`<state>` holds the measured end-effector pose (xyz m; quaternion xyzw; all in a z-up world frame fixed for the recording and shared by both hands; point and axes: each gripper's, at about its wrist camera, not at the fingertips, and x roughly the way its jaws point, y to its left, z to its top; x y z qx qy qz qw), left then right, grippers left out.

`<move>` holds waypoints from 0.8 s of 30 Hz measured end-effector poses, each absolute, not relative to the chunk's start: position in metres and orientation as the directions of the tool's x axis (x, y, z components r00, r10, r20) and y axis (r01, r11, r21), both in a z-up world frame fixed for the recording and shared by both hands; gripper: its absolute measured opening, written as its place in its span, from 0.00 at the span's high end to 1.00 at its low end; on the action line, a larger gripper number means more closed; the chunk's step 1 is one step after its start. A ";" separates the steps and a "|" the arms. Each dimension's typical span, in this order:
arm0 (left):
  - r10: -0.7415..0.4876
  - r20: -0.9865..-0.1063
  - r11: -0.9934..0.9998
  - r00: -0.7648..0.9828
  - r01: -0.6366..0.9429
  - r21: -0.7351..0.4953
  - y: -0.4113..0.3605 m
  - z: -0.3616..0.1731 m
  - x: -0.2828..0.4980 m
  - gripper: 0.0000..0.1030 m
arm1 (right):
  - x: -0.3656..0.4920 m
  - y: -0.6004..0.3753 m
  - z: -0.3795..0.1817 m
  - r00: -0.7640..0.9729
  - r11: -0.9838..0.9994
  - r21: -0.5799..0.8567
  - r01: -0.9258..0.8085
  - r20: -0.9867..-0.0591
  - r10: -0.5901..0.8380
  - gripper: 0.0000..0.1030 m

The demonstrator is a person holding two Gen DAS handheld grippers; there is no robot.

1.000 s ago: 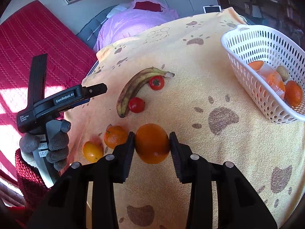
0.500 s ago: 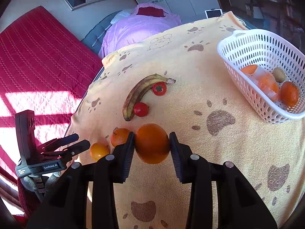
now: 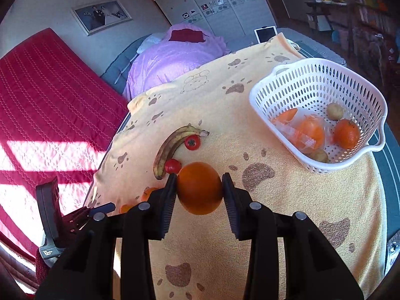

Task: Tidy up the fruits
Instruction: 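Carry the orange toward the basket with the right tool while the left tool grasps another orange, then lower the orange into the basket and open the right tool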

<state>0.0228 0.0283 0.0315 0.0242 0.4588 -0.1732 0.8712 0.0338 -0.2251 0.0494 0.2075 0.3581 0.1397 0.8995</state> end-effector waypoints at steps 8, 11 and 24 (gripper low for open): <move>-0.269 -0.818 0.942 0.508 0.314 -0.115 0.027 0.018 0.026 0.47 | 0.027 -0.245 0.056 0.737 0.871 0.486 -0.066 -0.565 0.371 0.63; -0.288 -0.807 0.937 0.515 0.327 -0.125 0.025 0.019 0.024 0.55 | 0.026 -0.252 0.057 0.747 0.869 0.493 -0.051 -0.558 0.361 0.63; -0.272 -0.789 0.945 0.552 0.306 -0.111 0.026 0.032 0.024 0.55 | 0.027 -0.306 0.069 0.807 0.859 0.509 0.052 -0.528 0.264 0.63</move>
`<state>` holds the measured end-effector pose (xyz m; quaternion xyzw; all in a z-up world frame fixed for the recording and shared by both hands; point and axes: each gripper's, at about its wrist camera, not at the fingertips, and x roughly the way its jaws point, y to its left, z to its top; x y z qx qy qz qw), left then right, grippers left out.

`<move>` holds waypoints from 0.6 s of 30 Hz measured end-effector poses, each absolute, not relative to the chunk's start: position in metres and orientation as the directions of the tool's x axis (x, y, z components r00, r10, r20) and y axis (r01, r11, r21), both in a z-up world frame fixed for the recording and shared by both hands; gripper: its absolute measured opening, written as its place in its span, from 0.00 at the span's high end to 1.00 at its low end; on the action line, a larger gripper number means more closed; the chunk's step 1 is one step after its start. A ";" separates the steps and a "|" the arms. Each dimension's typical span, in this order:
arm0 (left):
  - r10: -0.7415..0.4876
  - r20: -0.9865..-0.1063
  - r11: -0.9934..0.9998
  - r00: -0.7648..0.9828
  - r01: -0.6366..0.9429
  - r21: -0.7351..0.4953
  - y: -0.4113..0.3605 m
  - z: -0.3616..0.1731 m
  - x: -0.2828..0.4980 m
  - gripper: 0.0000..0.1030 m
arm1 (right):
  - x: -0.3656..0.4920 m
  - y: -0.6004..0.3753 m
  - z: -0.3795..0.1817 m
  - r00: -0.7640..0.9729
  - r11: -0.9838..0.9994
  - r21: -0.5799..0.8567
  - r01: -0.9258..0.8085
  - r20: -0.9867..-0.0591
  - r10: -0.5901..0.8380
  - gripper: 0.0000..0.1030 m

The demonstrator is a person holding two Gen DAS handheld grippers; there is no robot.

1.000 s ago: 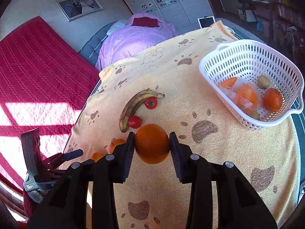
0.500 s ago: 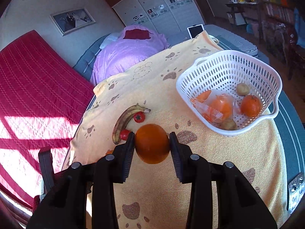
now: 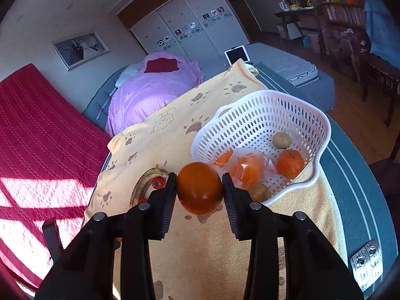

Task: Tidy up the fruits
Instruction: 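Lower the orange into the basket and open the right tool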

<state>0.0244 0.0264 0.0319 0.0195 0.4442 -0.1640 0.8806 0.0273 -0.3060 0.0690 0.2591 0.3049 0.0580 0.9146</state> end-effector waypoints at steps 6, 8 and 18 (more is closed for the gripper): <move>-0.273 -0.777 0.945 0.568 0.310 -0.105 0.023 0.041 0.023 0.55 | 0.035 -0.328 0.062 0.808 0.850 0.514 0.112 -0.545 0.223 0.63; -0.274 -0.771 0.945 0.576 0.312 -0.103 0.022 0.045 0.022 0.55 | 0.036 -0.334 0.059 0.807 0.841 0.524 0.132 -0.549 0.216 0.63; -0.276 -0.748 0.944 0.604 0.316 -0.094 0.016 0.060 0.023 0.55 | 0.031 -0.351 0.052 0.819 0.809 0.560 0.179 -0.541 0.193 0.44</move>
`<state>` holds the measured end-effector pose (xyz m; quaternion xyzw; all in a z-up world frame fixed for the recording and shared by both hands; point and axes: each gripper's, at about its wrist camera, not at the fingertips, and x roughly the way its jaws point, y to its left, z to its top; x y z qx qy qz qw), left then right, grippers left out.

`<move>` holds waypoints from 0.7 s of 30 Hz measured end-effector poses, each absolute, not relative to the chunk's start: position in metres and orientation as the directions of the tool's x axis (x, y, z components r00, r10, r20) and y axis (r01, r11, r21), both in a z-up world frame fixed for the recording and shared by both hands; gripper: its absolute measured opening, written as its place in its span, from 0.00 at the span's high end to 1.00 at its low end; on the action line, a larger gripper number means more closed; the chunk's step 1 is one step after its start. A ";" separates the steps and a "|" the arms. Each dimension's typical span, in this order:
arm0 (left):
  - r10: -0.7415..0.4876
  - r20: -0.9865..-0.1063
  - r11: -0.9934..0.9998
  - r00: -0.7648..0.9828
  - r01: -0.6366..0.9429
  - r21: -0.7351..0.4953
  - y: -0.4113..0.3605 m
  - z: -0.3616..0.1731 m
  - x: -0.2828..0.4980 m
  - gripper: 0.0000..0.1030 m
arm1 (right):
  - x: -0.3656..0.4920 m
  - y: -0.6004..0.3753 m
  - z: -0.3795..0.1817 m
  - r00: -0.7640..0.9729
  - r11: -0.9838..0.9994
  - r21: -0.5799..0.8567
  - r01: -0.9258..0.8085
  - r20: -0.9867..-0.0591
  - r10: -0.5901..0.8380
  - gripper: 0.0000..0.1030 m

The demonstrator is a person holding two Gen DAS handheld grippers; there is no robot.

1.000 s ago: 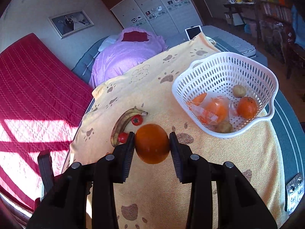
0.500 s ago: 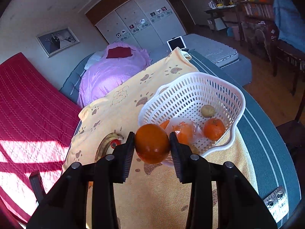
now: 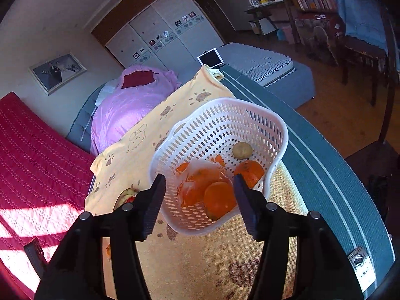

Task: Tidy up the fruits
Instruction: 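Lower the orange into the basket and open the right tool, then carry the second orange into the basket and open the left tool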

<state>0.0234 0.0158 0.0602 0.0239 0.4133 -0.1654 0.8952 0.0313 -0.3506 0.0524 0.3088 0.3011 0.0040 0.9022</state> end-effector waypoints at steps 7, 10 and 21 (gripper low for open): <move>-0.293 -0.731 0.937 0.616 0.336 -0.092 -0.001 0.071 0.027 0.55 | 0.021 -0.350 0.052 0.830 0.833 0.514 0.204 -0.543 0.131 0.44; -0.309 -0.719 0.930 0.622 0.357 -0.091 -0.013 0.079 0.030 0.55 | 0.011 -0.343 0.052 0.839 0.869 0.432 0.240 -0.543 0.038 0.44; -0.398 -0.669 0.877 0.628 0.474 -0.077 -0.088 0.109 0.050 0.55 | -0.016 -0.337 0.022 0.827 0.872 0.373 0.318 -0.559 -0.062 0.34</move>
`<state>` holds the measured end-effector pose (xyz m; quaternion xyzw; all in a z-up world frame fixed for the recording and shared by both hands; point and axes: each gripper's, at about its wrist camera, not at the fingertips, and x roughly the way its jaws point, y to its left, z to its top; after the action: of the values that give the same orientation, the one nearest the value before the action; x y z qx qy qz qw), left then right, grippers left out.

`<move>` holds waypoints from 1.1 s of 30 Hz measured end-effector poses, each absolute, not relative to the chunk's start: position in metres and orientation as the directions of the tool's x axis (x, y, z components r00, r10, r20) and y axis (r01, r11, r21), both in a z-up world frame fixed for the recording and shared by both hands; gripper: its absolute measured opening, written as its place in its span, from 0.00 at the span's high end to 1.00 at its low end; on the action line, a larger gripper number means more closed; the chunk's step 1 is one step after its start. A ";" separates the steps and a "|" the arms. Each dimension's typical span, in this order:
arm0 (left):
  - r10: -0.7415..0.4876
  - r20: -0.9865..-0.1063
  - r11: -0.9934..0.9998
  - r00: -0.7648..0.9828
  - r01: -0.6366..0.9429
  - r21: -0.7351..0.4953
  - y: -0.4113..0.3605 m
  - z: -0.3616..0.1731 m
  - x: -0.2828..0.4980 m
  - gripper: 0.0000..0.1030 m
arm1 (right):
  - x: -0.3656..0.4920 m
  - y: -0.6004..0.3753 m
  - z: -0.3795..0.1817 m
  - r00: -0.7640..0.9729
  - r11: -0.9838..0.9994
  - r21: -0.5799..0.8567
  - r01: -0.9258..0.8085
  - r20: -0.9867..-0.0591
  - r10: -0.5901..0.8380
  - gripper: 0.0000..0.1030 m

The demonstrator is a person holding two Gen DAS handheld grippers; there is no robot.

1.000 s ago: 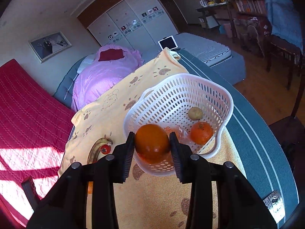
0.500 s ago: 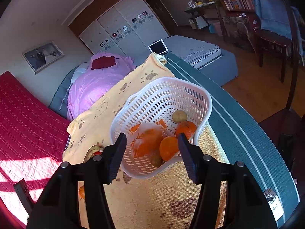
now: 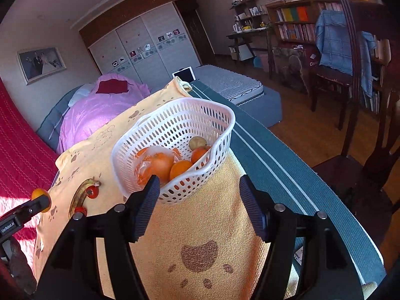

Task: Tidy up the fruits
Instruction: 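Carry the second orange into the basket and open the left tool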

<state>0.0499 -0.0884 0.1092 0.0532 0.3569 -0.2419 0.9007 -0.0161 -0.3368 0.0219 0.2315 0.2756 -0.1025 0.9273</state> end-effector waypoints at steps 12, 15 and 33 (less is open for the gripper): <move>-0.460 -0.646 0.831 0.608 0.552 -0.073 -0.187 0.120 0.097 0.55 | -0.021 -0.346 0.004 0.831 0.843 0.433 0.319 -0.556 -0.030 0.34; -0.467 -0.655 0.818 0.594 0.571 -0.065 -0.210 0.118 0.106 0.55 | -0.020 -0.348 0.002 0.830 0.837 0.443 0.322 -0.556 -0.025 0.34; -0.470 -0.685 0.816 0.556 0.569 -0.098 -0.248 0.102 0.136 0.31 | -0.018 -0.347 0.004 0.830 0.843 0.440 0.310 -0.557 -0.015 0.34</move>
<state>0.1356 -0.2476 0.1020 0.0674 0.3669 -0.2954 0.8795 -0.0178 -0.3466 0.0038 0.2658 0.2774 -0.0884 0.9190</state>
